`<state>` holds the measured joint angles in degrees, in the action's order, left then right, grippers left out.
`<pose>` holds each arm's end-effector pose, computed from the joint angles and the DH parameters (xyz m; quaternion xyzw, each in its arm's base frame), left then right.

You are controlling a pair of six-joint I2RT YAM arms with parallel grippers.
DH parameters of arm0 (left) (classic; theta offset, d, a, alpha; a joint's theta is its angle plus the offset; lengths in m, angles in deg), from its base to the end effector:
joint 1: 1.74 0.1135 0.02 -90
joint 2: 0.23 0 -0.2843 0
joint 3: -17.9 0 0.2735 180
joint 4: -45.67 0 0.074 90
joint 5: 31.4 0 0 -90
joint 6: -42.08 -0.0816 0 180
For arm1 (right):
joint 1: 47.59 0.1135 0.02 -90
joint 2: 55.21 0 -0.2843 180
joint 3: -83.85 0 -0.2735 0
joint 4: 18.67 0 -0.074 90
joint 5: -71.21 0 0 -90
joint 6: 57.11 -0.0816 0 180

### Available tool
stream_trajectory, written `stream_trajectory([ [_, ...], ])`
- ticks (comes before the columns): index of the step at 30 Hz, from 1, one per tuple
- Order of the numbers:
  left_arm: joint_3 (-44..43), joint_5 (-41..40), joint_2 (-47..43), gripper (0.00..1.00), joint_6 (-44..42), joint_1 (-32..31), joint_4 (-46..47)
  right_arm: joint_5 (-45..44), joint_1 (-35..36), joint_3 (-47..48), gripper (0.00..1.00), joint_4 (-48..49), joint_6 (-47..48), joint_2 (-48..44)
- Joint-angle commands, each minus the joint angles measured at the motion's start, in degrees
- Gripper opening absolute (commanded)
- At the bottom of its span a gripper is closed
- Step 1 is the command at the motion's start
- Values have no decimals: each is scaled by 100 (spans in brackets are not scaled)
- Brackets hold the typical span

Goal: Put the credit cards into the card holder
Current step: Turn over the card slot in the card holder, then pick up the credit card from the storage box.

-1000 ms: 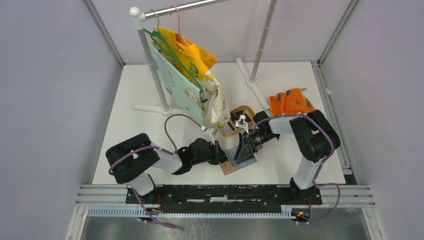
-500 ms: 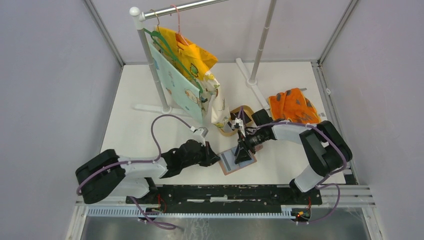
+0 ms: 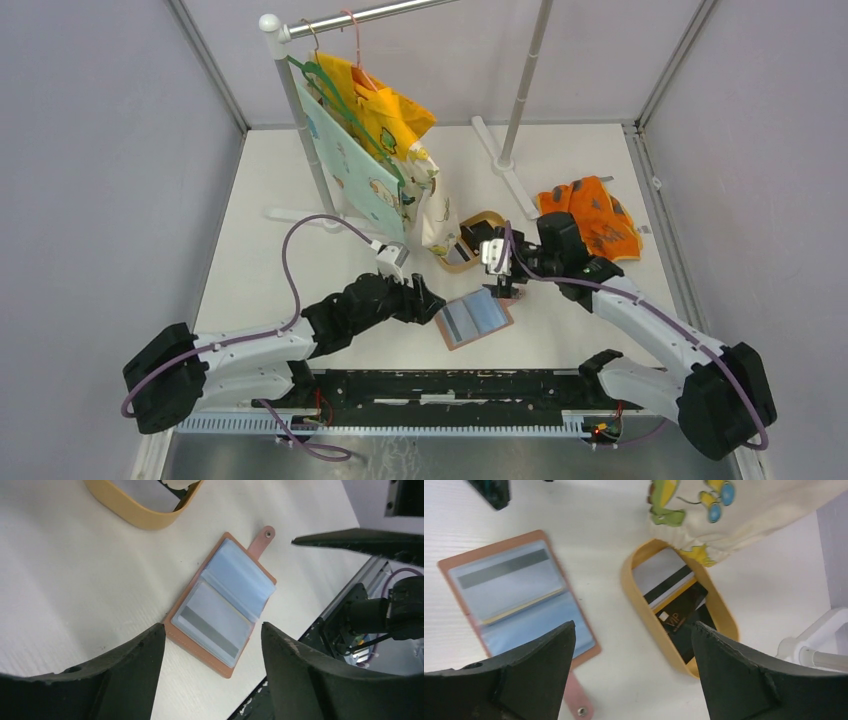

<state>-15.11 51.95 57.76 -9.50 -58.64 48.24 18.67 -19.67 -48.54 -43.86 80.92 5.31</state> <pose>0.1502 -0.2131 0.1800 0.1014 0.8240 -0.3780 0.4096 0.2029 0.1637 0.2143 -0.6347 0.5848 0.2119 0.4585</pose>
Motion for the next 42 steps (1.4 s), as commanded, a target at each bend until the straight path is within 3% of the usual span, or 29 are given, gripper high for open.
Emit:
stream_trajectory([
  [1, -66, -244, 323, 83, -213, 158, 500, -448, -28, 938, 91, 364, -293, 812],
  [5, 392, -287, 132, 99, 271, 257, 1360, -15, -192, 2428, 89, -283, -1269, 2043],
  [12, 530, -518, -273, 100, 355, 296, 1041, 569, -542, 3237, 80, -170, -2845, 3313],
  [18, 336, -688, -72, 97, -22, 353, 977, 201, -620, 3042, 78, 177, -3821, 3719],
  [34, 295, -487, 1032, 96, -63, 551, 1961, -293, -674, 3067, 76, 199, -4254, 4428],
  [42, 96, -244, 1676, 89, 24, 771, 2312, 63, -681, 3058, 73, 93, -4326, 4677],
])
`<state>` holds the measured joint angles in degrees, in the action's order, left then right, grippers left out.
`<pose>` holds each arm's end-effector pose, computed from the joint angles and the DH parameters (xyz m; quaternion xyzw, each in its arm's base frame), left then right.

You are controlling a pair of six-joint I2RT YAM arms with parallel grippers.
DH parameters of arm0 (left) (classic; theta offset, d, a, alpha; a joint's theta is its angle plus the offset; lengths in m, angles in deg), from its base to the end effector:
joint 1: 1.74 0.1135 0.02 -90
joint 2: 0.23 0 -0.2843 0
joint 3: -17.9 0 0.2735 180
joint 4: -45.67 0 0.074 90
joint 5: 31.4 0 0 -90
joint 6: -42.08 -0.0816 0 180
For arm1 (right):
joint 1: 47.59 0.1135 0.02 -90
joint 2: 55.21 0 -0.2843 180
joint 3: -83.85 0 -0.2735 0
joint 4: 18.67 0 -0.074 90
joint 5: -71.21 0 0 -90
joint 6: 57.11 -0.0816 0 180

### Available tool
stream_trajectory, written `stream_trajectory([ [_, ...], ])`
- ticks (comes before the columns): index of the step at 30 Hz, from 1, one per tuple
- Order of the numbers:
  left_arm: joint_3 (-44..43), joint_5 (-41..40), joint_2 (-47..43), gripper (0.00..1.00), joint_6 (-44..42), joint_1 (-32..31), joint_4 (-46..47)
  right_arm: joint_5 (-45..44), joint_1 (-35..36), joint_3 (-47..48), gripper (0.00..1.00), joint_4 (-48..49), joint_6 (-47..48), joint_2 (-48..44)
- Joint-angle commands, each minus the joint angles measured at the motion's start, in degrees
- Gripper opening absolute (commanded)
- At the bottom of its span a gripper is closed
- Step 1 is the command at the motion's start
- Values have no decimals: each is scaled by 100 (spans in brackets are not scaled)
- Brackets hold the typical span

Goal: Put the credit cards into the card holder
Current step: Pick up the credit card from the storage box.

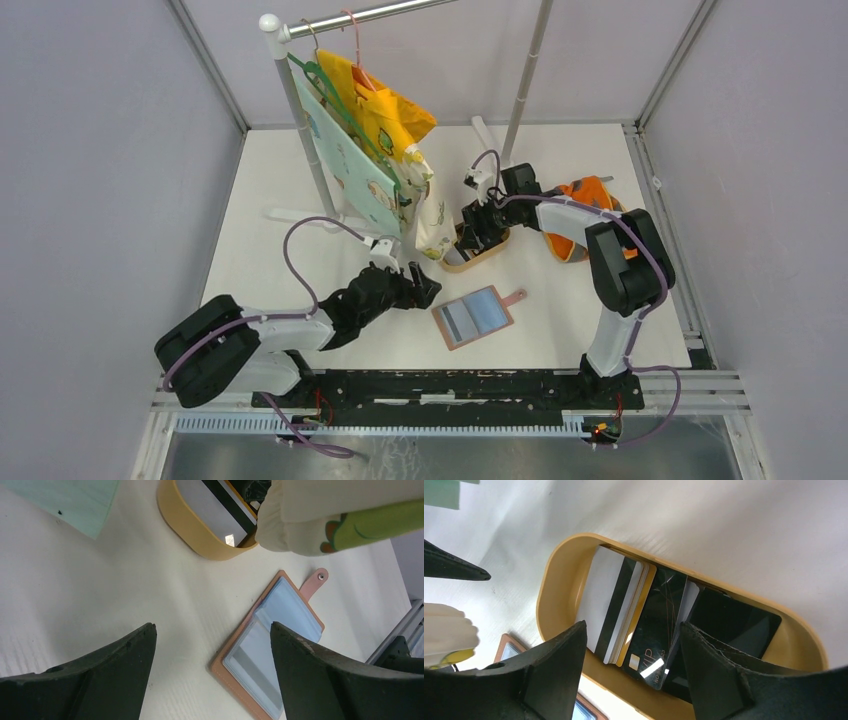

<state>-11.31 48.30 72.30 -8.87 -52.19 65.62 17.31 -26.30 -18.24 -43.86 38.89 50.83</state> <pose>0.1865 -0.2030 0.1358 0.0336 0.8331 -0.3318 0.4413 0.3770 0.1985 0.1456 -0.3076 0.8540 0.3313 0.2574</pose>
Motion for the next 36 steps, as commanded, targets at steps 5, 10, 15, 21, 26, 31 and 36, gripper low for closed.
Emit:
stream_trajectory([
  [5, -434, 263, 559, 83, 5, 310, 725, 530, -12, -14, 70, 92, -223, 111],
  [10, -700, 417, 877, 75, -35, 490, 711, 1075, -21, -146, 67, 317, -561, 44],
  [15, -921, 514, 1111, 70, -106, 596, 608, 1727, -70, -370, 66, 836, -1229, 63],
  [21, -1021, 604, 1255, 67, -125, 655, 605, 2269, -91, -609, 65, 1675, -2056, 107],
  [26, -1103, 685, 1348, 65, -143, 679, 620, 2310, -91, -657, 64, 2023, -2481, 233],
  [31, -1141, 731, 1377, 64, -167, 693, 623, 1879, -82, -371, 65, 1360, -2064, 470],
  [36, -1137, 755, 1374, 63, -185, 695, 617, 1814, -24, -161, 66, 1031, -1903, 656],
])
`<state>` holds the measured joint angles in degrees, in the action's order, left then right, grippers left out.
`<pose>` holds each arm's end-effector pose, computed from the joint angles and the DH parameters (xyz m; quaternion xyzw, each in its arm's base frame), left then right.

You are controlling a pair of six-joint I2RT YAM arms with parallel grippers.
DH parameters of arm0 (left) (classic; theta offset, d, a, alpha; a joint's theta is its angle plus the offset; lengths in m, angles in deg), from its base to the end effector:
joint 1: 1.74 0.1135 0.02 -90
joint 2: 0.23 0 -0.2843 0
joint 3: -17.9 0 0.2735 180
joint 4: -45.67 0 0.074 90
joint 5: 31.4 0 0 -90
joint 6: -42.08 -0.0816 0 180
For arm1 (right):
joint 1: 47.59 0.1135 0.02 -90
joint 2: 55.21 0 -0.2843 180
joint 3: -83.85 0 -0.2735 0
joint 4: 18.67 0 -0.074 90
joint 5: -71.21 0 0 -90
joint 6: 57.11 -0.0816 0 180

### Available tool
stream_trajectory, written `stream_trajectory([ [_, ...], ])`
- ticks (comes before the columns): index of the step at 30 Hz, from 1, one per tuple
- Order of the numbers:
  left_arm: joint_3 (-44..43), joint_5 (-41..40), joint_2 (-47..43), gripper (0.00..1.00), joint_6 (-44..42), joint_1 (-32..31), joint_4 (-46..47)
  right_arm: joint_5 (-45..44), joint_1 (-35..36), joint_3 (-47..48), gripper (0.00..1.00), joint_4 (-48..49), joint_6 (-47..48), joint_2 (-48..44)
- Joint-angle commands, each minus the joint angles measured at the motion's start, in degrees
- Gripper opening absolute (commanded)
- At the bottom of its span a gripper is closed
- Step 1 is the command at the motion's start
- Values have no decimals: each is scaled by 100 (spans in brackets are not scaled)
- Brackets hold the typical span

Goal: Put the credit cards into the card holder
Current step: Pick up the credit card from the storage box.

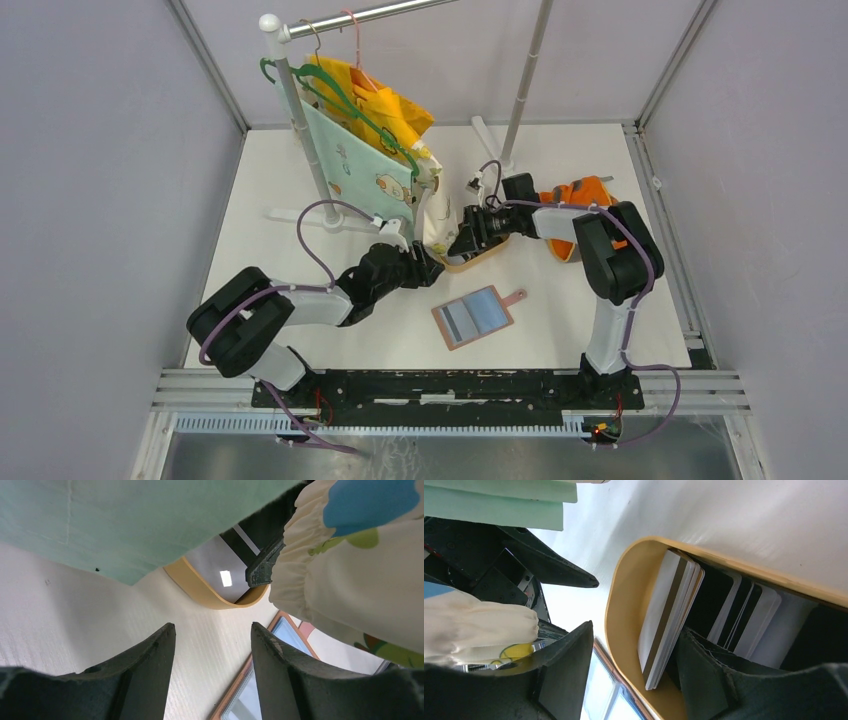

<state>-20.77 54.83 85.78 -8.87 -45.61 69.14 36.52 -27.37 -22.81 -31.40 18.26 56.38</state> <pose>0.2399 -0.2232 0.1331 0.0173 0.8376 -0.3404 0.4269 0.3664 0.2065 0.1150 -0.1955 0.8263 0.5060 0.1512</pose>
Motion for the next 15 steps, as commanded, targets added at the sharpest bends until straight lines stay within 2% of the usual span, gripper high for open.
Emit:
stream_trajectory([
  [1, -194, 109, 25, 63, -187, 44, 262, -76, 106, 319, 66, -222, 141, 127],
  [13, -115, 72, -342, 62, -269, 42, 48, -283, 245, 593, 64, -655, 410, 185],
  [15, -84, 46, -435, 62, -287, 46, -24, -269, 179, 605, 61, -674, 427, 107],
])
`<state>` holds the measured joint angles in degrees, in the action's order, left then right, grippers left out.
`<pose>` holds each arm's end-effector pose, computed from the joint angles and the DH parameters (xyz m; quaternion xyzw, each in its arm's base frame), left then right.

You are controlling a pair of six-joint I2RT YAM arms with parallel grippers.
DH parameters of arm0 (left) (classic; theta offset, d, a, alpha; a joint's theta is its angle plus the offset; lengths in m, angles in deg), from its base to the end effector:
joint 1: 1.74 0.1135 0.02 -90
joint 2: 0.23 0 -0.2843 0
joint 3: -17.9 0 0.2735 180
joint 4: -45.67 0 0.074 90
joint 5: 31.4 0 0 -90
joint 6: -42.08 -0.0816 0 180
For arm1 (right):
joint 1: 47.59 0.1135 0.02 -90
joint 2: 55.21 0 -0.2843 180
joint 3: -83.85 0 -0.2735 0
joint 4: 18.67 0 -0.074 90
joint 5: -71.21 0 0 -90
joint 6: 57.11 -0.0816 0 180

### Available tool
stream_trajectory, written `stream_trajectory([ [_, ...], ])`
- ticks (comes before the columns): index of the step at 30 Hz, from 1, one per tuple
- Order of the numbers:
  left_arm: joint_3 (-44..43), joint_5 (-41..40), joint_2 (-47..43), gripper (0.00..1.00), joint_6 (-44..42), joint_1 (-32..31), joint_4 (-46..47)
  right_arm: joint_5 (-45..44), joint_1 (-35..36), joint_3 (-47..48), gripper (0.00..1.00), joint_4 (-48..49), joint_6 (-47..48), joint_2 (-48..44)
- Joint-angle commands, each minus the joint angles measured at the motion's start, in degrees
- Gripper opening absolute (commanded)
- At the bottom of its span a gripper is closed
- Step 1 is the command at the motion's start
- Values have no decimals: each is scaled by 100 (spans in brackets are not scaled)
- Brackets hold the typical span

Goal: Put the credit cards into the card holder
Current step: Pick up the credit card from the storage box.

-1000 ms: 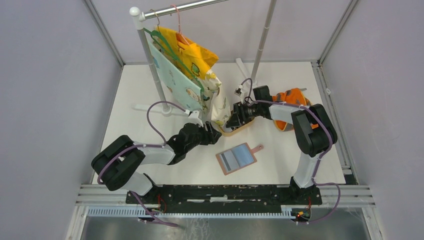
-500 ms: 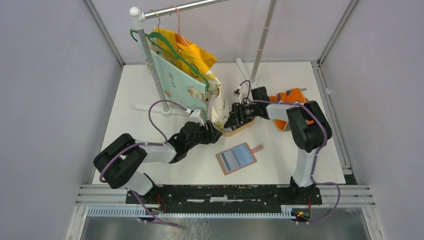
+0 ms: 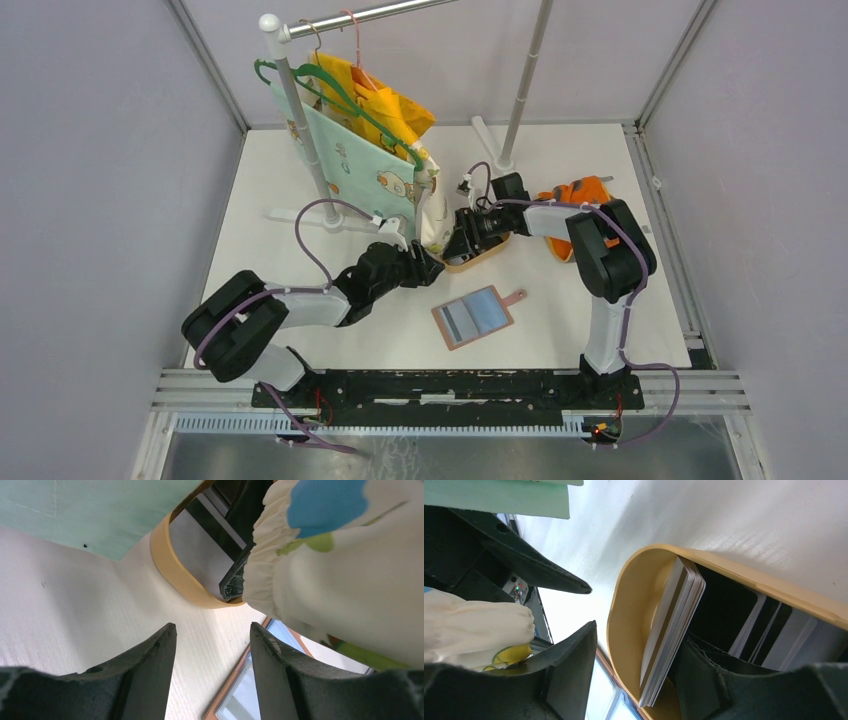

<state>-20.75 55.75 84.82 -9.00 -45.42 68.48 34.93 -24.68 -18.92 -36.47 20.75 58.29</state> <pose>0.2390 -0.2226 0.1364 0.0211 0.8363 -0.3457 0.4250 0.3664 0.2263 0.1134 -0.2184 0.8318 0.4927 0.1330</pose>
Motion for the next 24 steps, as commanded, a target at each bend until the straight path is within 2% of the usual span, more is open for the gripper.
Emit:
stream_trajectory([
  [1, -75, -47, -379, 62, -285, 29, -12, -107, -116, 216, 61, -181, 190, -128],
  [15, 42, -180, -784, 63, -376, 26, -383, 485, -496, 99, 54, 93, -53, -361],
  [24, 110, -211, -915, 63, -391, 29, -474, 573, -696, -48, 42, 345, -246, -356],
])
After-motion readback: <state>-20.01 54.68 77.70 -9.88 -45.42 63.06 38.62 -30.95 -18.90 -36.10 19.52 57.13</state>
